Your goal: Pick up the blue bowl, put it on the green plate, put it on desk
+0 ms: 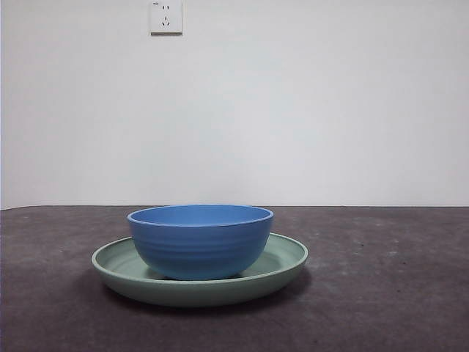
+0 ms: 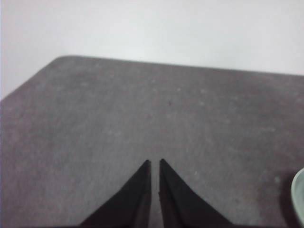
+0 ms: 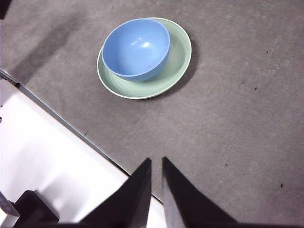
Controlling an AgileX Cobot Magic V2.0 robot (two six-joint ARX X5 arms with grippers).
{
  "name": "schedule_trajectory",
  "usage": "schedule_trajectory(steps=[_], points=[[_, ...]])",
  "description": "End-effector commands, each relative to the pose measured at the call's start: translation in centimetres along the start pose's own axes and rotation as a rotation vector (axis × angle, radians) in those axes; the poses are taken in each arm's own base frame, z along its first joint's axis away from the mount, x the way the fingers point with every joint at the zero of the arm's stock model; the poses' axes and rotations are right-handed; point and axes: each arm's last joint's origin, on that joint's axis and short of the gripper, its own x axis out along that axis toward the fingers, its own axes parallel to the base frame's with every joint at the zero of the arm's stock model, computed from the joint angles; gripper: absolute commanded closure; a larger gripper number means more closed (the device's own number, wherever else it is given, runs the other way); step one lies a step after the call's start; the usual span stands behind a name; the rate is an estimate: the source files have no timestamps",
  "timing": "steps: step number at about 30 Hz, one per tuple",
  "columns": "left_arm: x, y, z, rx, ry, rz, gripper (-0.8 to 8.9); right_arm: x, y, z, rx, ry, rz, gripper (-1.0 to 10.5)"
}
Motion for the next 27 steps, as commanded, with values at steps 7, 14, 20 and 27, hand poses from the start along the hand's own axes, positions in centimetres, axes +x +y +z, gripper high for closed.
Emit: schedule_trajectory(steps=[7,14,20,27], points=[[0.1,0.3,-1.6,0.014,-0.016,0.016,7.86,-0.4,0.2,0.4,-0.018,-0.028,0.008,9.1],[0.1,0.3,-2.2,0.014,-0.017,0.012,7.86,-0.4,0.2,0.4,-0.018,-0.029,0.008,9.1],[0.1,0.4,-2.6,0.014,0.021,0.016,7.86,-0.4,0.2,0.4,-0.019,-0.029,0.008,9.1],[0.1,0.4,-2.8,0.012,0.044,0.017,7.86,-0.4,0.2,0.4,-0.018,-0.029,0.008,9.1]])
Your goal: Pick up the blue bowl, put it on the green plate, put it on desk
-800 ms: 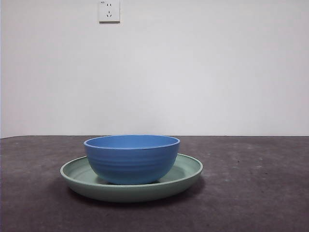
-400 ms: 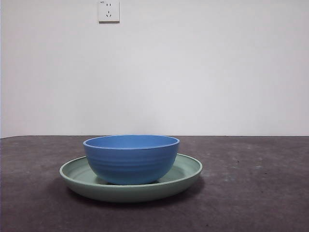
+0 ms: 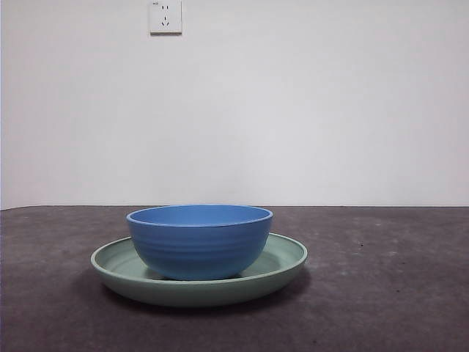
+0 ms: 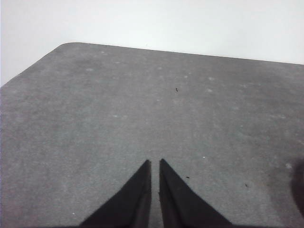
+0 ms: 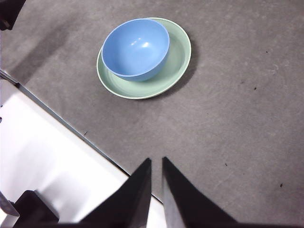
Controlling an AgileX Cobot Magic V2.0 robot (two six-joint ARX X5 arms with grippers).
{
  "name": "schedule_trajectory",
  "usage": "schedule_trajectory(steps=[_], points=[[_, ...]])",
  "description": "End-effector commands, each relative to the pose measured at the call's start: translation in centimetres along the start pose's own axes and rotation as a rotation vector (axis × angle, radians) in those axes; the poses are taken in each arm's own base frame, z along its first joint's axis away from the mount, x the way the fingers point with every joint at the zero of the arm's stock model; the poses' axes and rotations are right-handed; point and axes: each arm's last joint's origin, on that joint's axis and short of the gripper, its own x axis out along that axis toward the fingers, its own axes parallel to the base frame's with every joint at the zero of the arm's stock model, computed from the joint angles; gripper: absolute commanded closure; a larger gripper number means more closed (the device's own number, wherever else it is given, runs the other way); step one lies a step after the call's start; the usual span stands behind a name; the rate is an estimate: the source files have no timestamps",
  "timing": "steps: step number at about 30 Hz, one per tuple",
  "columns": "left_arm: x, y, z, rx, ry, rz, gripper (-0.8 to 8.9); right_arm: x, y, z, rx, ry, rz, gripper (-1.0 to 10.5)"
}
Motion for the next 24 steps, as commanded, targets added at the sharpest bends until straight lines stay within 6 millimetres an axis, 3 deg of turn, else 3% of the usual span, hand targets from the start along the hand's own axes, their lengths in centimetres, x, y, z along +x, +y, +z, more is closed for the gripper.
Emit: schedule_trajectory(steps=[1,24], points=[[0.19,0.06,-0.71,0.015,0.024,0.001,7.86,-0.44,0.2,0.36,-0.018,-0.029,0.008,9.1],[0.19,0.06,-0.71,0.014,0.024,0.001,7.86,-0.5,0.13,0.22,-0.011,-0.044,-0.002,9.1]])
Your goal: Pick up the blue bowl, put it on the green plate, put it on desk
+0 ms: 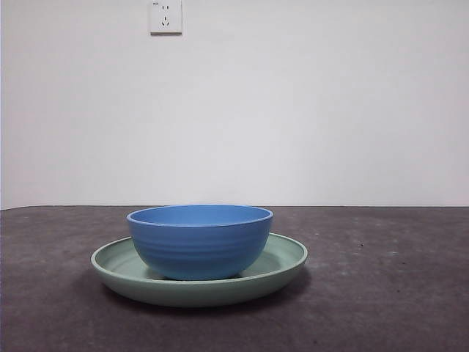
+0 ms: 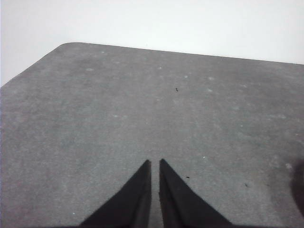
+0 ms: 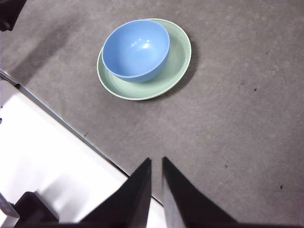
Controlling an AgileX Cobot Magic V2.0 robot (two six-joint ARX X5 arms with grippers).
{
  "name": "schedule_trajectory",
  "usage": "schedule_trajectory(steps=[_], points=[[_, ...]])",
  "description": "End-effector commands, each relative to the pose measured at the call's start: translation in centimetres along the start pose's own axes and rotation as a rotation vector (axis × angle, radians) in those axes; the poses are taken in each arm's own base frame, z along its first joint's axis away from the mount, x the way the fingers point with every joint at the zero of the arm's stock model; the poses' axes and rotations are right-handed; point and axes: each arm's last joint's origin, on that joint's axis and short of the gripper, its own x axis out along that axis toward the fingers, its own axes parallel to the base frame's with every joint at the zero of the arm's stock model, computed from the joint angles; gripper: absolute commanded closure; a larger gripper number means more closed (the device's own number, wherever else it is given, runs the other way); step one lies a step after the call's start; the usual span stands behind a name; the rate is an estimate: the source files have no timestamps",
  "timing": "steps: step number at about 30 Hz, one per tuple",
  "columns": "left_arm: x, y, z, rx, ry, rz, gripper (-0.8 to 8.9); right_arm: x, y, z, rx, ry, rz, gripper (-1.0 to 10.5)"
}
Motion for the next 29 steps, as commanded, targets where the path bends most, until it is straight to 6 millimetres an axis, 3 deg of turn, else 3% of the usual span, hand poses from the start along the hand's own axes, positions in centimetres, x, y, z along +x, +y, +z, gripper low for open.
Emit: schedule_trajectory(steps=[1,6,10,16,21,29], points=[[0.2,0.1,-0.7,0.015,0.024,0.001,7.86,-0.4,0.1,0.0,-0.009,-0.045,-0.002,9.1],[0.2,0.1,-0.7,0.015,0.024,0.001,7.86,1.2,-1.1,-0.7,-0.132,-0.222,-0.116,9.1],[0.2,0.1,-0.7,0.015,0.024,0.001,7.86,3.9,-3.0,-1.2,-0.214,-0.456,-0.244,9.1],[0.2,0.1,-0.7,0.014,0.024,0.001,7.86,7.7,-5.8,-3.7,-0.23,-0.688,-0.432,9.1],[0.2,0.1,-0.7,0.014,0.024,0.001,7.86,10.0,-7.4,-6.2,-0.196,-0.758,-0.544,9.1],[0.2,0.1,-0.7,0.015,0.024,0.001,7.86,12.3,-9.5,-9.1,-0.027,-0.716,-0.697,9.1]])
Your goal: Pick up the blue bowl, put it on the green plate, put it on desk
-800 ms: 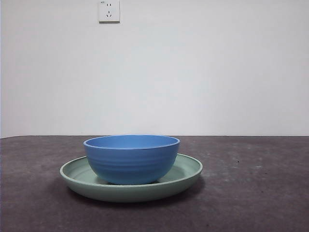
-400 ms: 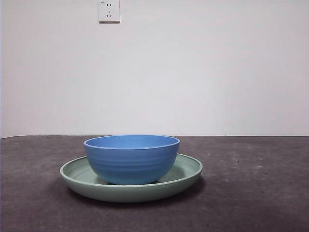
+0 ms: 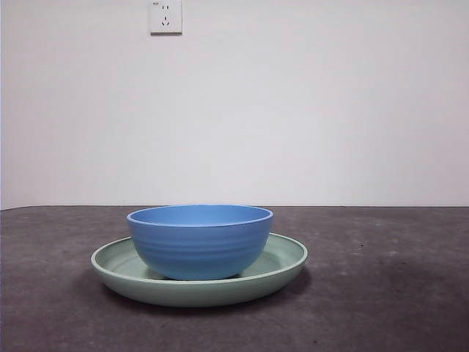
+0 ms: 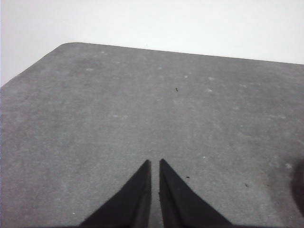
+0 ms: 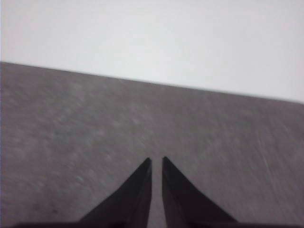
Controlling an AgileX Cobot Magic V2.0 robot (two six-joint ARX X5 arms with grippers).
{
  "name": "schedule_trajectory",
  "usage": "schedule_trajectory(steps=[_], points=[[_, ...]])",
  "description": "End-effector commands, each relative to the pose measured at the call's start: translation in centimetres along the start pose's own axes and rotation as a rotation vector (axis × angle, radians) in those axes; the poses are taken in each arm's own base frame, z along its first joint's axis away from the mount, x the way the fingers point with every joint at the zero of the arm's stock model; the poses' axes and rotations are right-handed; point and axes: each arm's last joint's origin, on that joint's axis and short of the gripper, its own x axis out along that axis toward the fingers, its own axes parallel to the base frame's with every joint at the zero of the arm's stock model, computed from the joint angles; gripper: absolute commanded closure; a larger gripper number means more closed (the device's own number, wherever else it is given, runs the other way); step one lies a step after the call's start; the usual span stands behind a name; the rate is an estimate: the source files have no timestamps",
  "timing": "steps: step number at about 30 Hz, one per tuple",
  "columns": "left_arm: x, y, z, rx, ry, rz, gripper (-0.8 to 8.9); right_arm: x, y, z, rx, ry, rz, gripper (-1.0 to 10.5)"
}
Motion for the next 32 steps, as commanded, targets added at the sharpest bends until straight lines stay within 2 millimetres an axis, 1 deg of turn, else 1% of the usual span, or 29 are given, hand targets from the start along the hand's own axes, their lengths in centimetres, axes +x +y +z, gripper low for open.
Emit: schedule_trajectory(steps=[1,8,11,32], points=[[0.2,0.1,-0.7,0.014,0.024,0.001,7.86,0.2,-0.1,-0.8,0.029,0.007,-0.029,9.1],[0.2,0.1,-0.7,0.014,0.024,0.001,7.86,0.7,-0.1,-3.2,0.038,0.082,-0.038,9.1],[0.2,0.1,-0.7,0.014,0.024,0.001,7.86,0.7,0.0,-3.9,0.038,0.102,-0.034,9.1],[0.2,0.1,-0.7,0.015,0.024,0.001,7.86,0.4,0.0,-3.8,0.038,0.09,-0.032,9.1]])
